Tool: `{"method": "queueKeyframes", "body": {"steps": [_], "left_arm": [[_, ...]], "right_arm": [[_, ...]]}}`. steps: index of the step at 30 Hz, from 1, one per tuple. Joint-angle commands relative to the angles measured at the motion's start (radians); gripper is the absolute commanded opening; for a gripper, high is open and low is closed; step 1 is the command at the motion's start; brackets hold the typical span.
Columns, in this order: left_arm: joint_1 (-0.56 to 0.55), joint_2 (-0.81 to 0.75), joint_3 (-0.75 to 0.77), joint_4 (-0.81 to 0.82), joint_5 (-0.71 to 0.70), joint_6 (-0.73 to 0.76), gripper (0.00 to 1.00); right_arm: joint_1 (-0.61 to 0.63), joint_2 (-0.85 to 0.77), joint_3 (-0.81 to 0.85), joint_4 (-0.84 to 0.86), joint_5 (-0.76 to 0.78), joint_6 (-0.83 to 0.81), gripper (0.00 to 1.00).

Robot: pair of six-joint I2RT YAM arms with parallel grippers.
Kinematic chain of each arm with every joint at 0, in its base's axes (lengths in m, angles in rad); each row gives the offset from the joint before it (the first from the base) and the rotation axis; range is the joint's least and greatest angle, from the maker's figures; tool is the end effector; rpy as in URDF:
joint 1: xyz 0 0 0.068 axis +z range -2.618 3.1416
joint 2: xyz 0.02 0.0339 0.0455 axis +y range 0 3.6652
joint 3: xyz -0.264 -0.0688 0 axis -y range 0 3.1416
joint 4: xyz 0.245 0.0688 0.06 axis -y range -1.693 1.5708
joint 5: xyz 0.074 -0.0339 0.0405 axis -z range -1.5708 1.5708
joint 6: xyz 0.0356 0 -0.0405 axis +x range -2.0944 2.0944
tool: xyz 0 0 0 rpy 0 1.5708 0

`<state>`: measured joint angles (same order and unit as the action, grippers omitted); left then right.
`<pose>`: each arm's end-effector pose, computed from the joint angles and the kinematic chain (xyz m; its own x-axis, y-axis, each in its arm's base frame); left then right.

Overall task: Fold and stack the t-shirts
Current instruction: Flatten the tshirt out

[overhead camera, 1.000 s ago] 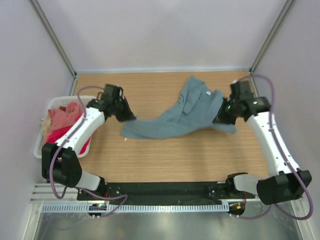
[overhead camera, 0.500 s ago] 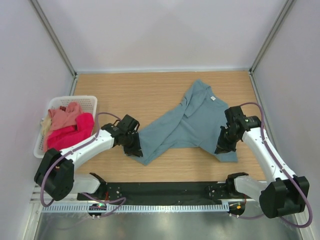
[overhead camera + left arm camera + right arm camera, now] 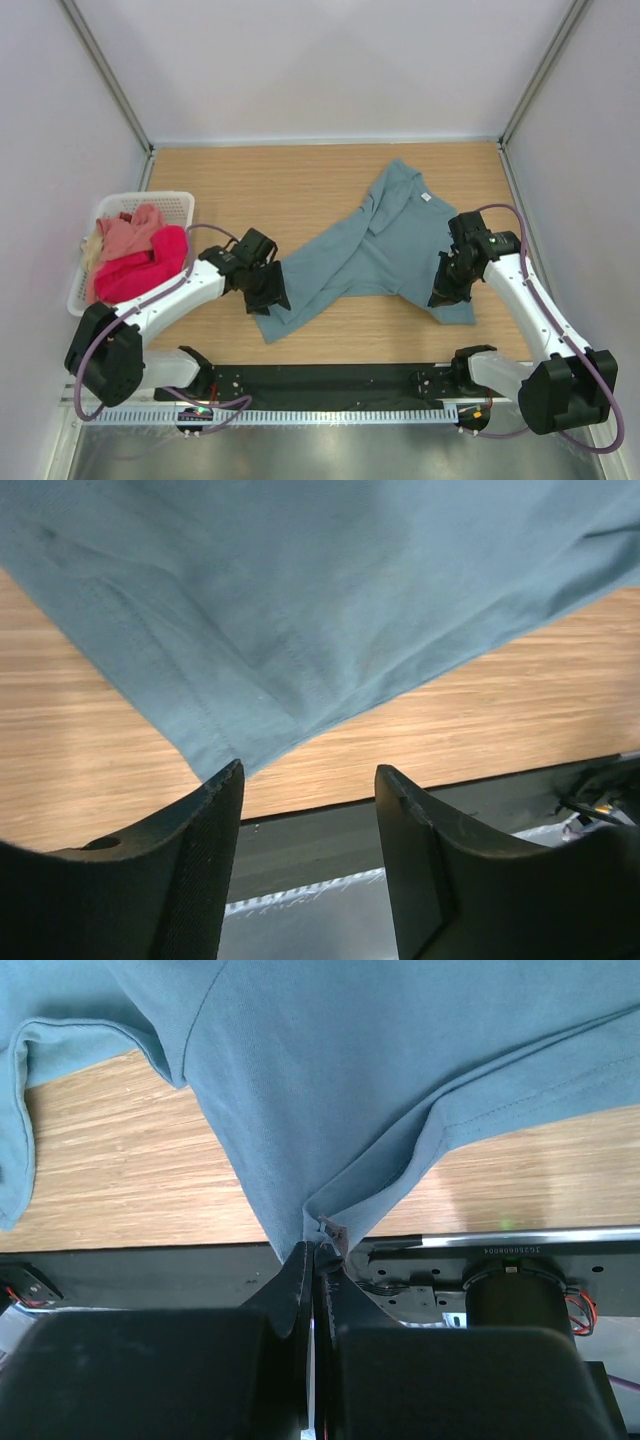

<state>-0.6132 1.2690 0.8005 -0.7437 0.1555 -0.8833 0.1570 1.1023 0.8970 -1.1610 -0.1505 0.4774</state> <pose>0.1813 -0.1343 0.2062 -0.9597 -0.2583 -0.1106 -0.2028 0.9093 -0.3633 0.1721 0.0326 0.2509 -0.9438 0.3105 -0.1129 0.2803 0.9335 0.2237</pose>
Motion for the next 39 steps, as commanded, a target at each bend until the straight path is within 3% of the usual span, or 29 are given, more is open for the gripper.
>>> {"method": "queueKeyframes", "body": {"steps": [1, 12, 28, 33, 39], "left_arm": [[-0.003, 0.032, 0.013, -0.072, -0.034, -0.037, 0.57], [-0.01, 0.03, -0.075, -0.103, -0.033, -0.164, 0.57], [-0.008, 0.084, -0.175, 0.032, 0.004, -0.275, 0.54], [-0.007, 0.093, -0.19, 0.069, 0.016, -0.302, 0.48], [0.004, 0.058, -0.208, 0.078, 0.009, -0.322, 0.2]], "right_arm": [[0.001, -0.015, 0.01, 0.009, -0.026, -0.014, 0.02], [0.001, -0.032, -0.003, 0.012, -0.031, -0.019, 0.02], [0.001, -0.044, -0.001, 0.004, -0.043, -0.025, 0.02], [0.001, -0.041, 0.0, 0.003, -0.047, -0.025, 0.02], [0.001, -0.032, 0.008, 0.006, -0.043, -0.023, 0.02]]}}
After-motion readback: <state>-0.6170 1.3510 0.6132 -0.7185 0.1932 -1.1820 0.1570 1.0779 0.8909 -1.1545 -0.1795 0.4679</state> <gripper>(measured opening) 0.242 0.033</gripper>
